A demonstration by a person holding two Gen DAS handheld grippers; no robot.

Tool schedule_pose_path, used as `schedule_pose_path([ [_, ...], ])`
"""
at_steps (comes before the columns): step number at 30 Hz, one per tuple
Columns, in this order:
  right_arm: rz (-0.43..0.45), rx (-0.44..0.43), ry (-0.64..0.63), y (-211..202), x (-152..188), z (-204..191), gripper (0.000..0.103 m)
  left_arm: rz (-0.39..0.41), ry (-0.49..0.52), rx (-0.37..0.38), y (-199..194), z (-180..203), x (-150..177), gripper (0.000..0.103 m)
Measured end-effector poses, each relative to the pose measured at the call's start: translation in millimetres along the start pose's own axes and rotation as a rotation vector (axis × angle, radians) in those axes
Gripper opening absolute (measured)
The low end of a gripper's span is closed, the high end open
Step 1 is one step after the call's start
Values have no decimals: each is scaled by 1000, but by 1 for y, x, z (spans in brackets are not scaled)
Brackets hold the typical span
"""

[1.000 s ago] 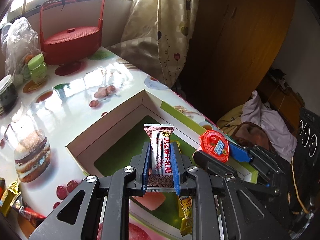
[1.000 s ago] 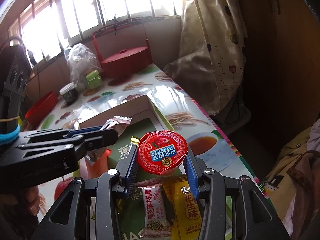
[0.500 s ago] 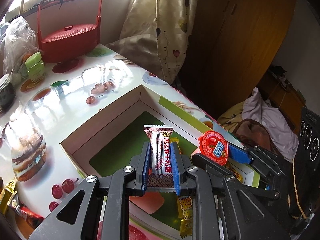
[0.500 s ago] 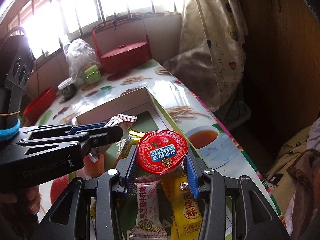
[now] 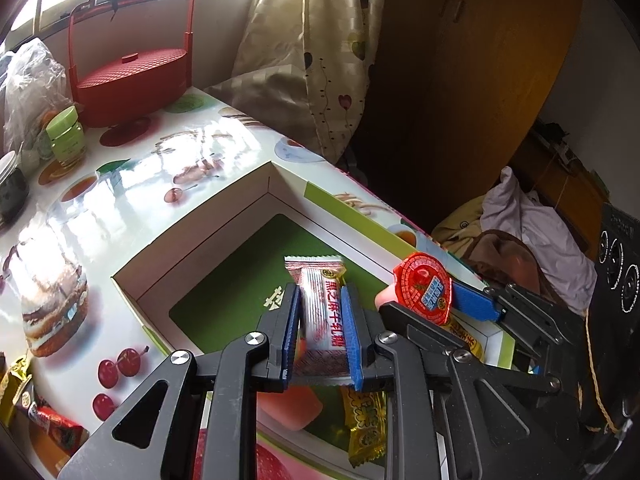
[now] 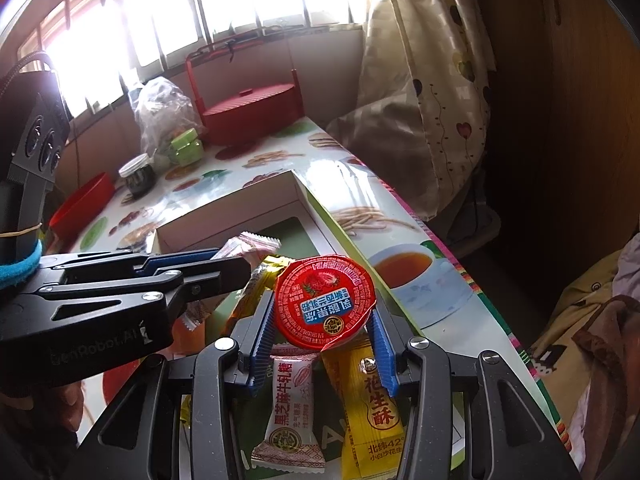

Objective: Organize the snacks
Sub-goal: 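Lower both tools into the box and open the left tool to drop the candy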

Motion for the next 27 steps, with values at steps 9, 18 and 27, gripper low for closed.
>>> schedule_pose_path([
  [9,-8,-5,-9,-5,5,-4,43,2,-2,-12,-4,0,1,27],
  [18,-10,-8,-14,-7,8,-6,44,4,-9,-30,-8,0,3,33],
  [27,4,-1,-18,-15,12,-5,49,14,-6,-24,-15,5,5,48],
])
Point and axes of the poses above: each gripper's, at about its wrist camera, not at the fingertips, and y roughly the way its jaws point, z to its right, x to its underside, the point moved 8 cm from there along y, roughly the way its jaws point, and after that the axes turned 10 degrees about y, right-handed, at the moved point
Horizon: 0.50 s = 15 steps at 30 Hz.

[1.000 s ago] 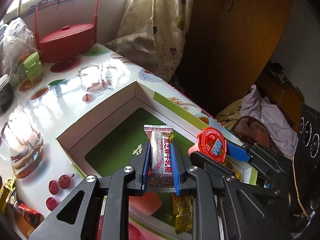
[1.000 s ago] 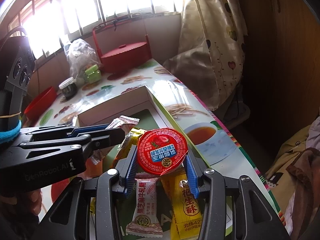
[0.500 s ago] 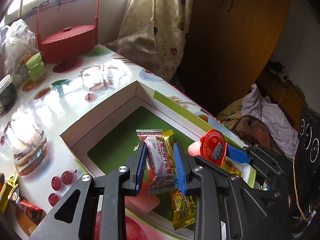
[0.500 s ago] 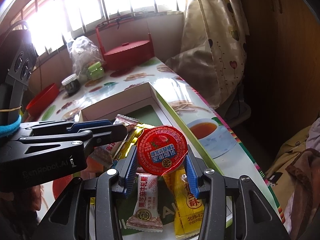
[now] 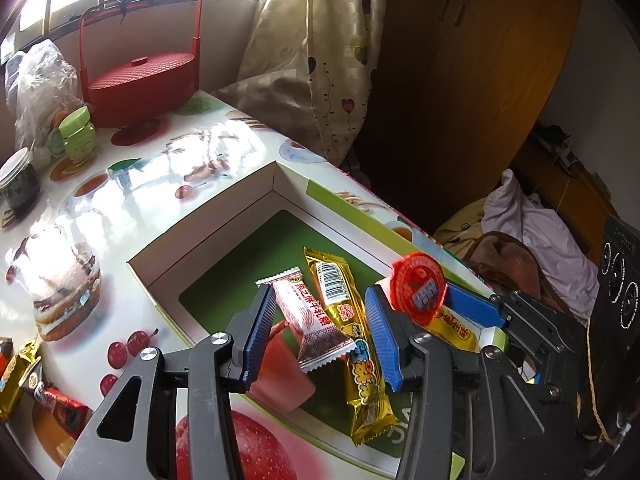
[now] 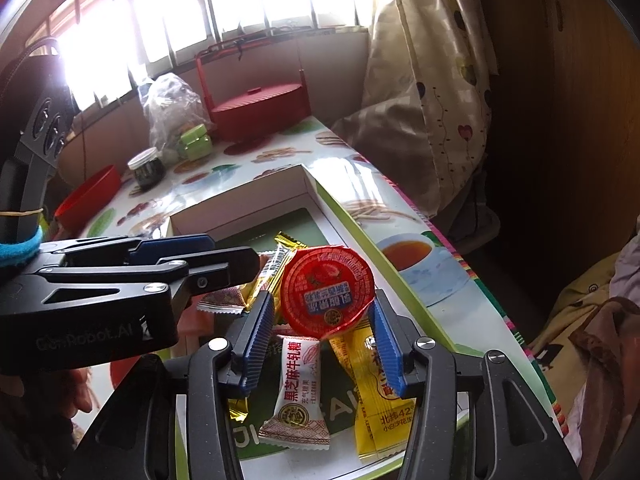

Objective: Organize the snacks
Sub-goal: 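Lower both tools into the box and open the left tool to drop the candy, then open the right tool to release the jelly cup into the box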

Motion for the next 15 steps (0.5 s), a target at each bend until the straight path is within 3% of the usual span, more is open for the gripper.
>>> schedule_pose_path([
  [15,11,13,-21,-10,2,-9,53,33,-12,-17,-22,-3,4,48],
])
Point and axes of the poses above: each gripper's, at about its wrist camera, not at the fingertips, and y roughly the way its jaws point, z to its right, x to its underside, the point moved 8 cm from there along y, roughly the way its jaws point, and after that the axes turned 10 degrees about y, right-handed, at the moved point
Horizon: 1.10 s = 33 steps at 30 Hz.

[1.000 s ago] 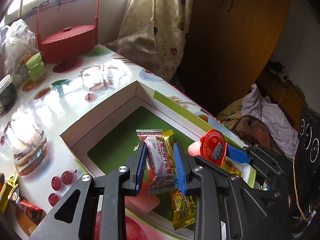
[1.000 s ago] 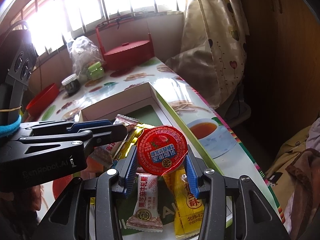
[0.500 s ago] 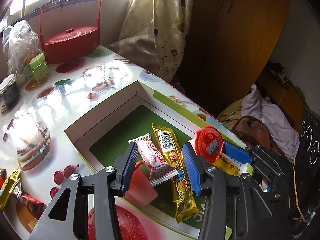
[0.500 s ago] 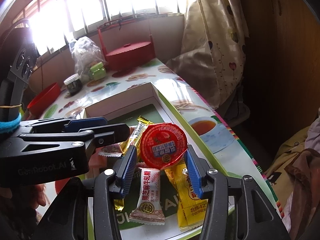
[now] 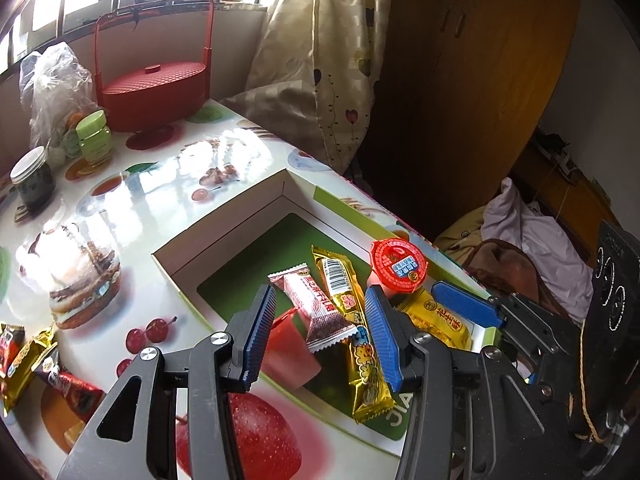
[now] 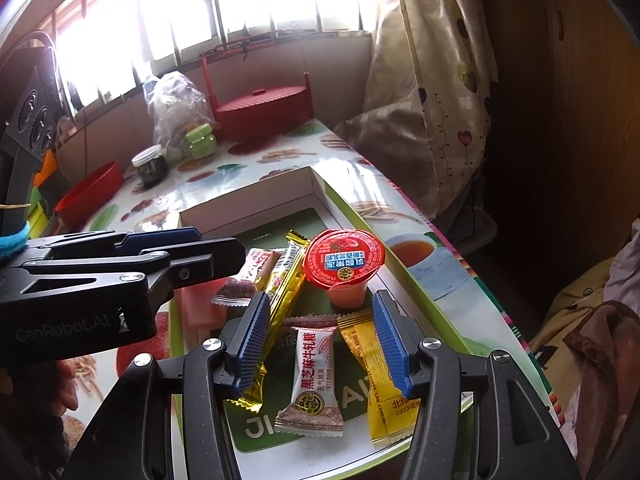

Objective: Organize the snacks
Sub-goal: 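Open the right tool to release the jelly cup into the box, then move both open tools back over the remaining table snacks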

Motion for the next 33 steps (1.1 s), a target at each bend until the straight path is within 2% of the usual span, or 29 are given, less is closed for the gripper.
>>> schedule_pose_path([
  [18,-1,44,36,-12,5,4,53,8,9,-52,-16,0,13,48],
  [33,29,16,-28,-21,3,-33,53,52,-33,-104,-49,-22,29,48],
])
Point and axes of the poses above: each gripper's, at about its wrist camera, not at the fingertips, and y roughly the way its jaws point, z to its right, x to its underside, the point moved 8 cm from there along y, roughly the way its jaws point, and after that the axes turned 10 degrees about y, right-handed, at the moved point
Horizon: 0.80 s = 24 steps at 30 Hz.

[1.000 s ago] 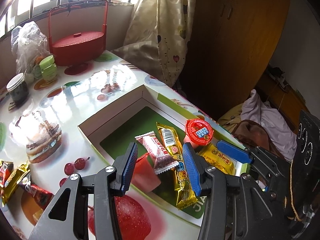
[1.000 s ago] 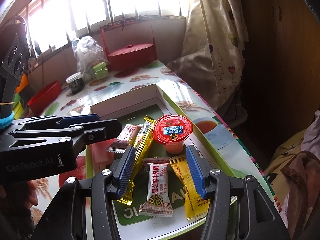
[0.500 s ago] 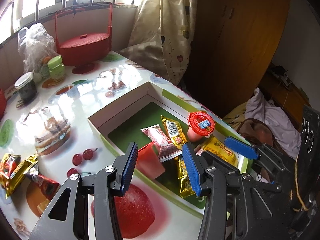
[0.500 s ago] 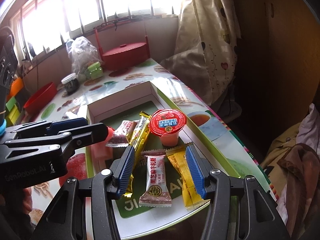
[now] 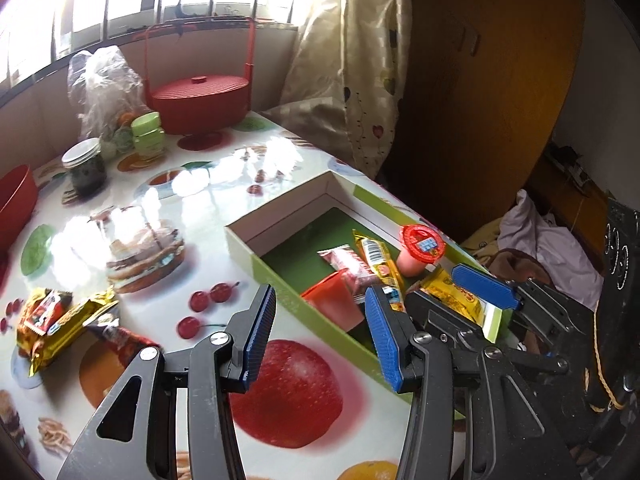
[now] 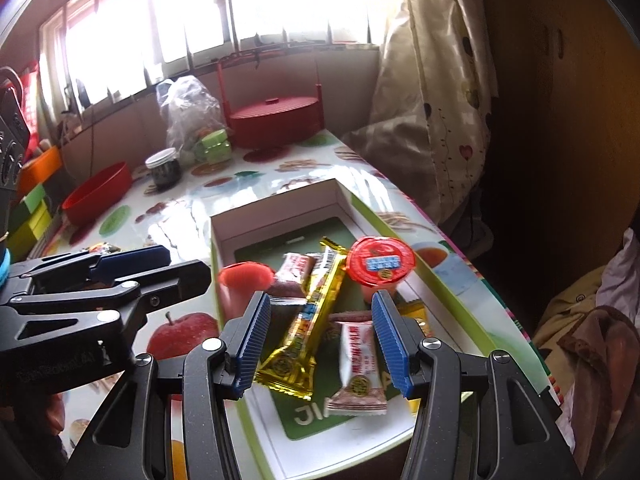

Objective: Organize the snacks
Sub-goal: 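Move both open tools back over the remaining table snacks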

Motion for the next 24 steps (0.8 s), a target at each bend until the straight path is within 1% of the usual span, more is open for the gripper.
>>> schedule_pose_path([
  [10,-8,-40,-56,8,-3,-35,53,11,-92,-59,-17,-46,18,48],
  [16,-23,-67,-89,18,-3,-60,53,2,-129,-95,-23,-72,33,48],
  [24,-43,-135,-141,29,-1,-95,53,8,-177,-138,-35,-104,49,48],
])
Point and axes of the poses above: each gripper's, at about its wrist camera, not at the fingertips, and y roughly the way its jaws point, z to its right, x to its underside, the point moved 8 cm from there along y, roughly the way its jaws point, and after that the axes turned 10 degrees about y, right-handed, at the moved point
